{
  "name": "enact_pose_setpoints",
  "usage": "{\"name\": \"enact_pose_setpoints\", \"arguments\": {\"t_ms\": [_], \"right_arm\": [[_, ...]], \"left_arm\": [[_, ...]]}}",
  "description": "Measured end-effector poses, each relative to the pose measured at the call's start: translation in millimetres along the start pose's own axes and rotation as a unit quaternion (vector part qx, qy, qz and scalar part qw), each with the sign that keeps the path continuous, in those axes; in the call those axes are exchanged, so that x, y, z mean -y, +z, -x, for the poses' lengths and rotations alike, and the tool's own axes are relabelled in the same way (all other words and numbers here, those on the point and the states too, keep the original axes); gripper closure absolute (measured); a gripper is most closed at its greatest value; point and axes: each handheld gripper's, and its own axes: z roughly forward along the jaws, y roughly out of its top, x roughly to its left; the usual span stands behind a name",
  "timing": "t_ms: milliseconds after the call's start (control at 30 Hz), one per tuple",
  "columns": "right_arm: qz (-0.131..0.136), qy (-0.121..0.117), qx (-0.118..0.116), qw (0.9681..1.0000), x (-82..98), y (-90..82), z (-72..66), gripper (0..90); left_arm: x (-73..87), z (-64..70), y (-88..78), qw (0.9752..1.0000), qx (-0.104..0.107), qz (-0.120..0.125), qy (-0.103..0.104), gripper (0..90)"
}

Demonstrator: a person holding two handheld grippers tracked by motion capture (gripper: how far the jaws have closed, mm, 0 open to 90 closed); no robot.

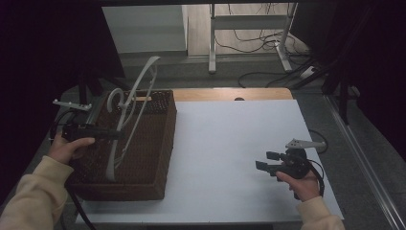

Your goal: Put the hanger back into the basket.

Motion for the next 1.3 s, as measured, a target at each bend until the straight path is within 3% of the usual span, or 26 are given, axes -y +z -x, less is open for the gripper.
{"name": "enact_pose_setpoints", "arguments": {"t_ms": [100,500,667,700,767,800,833,867,900,1033,1300], "right_arm": [[-0.002,-0.001,0.000,1.0000,0.1,1.1,-0.8,27.4],[-0.004,-0.002,0.000,1.0000,0.5,2.0,-0.6,27.3],[-0.007,-0.001,0.000,1.0000,0.5,2.8,-0.5,27.3],[-0.007,-0.001,0.000,1.0000,0.5,3.2,-0.6,27.2],[-0.008,-0.001,0.001,1.0000,0.6,3.4,-0.6,27.1],[-0.008,-0.001,0.001,1.0000,0.6,3.4,-0.5,27.1],[-0.008,-0.001,0.001,1.0000,0.5,3.4,-0.4,27.1],[-0.008,-0.001,0.001,1.0000,0.5,3.4,-0.4,27.1],[-0.008,-0.001,0.001,1.0000,0.5,3.3,-0.4,27.1],[-0.008,-0.001,0.001,1.0000,0.4,3.6,-0.2,27.0],[-0.006,-0.002,-0.002,1.0000,-0.2,3.9,1.4,26.9]], "left_arm": [[6.2,-5.3,5.8,0.9995,-0.019,-0.026,0.003,81.3],[25.4,-23.7,17.2,0.9960,-0.037,-0.080,-0.013,81.2],[33.9,-31.4,25.2,0.9903,-0.066,-0.120,-0.019,79.9],[35.5,-33.4,28.8,0.9877,-0.087,-0.128,-0.024,68.9],[35.7,-34.3,30.2,0.9865,-0.097,-0.129,-0.026,50.4],[36.2,-33.9,30.8,0.9861,-0.111,-0.121,-0.025,47.4],[35.0,-32.4,28.3,0.9885,-0.114,-0.098,-0.021,43.4],[35.0,-32.4,28.3,0.9885,-0.114,-0.098,-0.021,38.5],[33.0,-30.0,26.3,0.9890,-0.121,-0.083,-0.020,38.5],[27.9,-22.0,22.2,0.9895,-0.134,-0.052,-0.012,24.6],[26.1,-10.9,27.7,0.9905,-0.134,-0.031,0.001,21.5]]}}
